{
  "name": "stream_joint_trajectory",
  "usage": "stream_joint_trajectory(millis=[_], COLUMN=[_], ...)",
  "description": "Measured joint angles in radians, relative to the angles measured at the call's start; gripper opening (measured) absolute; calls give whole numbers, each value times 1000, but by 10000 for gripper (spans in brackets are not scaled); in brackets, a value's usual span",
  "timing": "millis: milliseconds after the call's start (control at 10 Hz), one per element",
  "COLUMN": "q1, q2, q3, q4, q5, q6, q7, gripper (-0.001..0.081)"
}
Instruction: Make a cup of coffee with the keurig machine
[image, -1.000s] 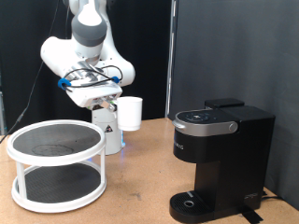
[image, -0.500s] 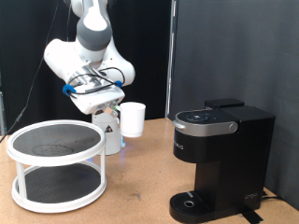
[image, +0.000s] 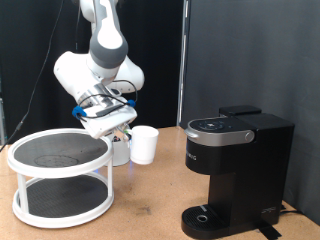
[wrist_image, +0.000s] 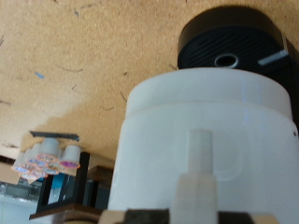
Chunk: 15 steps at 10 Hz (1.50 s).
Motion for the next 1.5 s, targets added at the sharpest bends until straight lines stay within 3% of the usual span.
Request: stream_joint_trajectory(millis=[900,1500], q1=[45,74], q2=[182,275], q3=[59,126], q4=[30,78], q5=[136,395], q6=[72,124], q7=[-92,-294], gripper=[1,0])
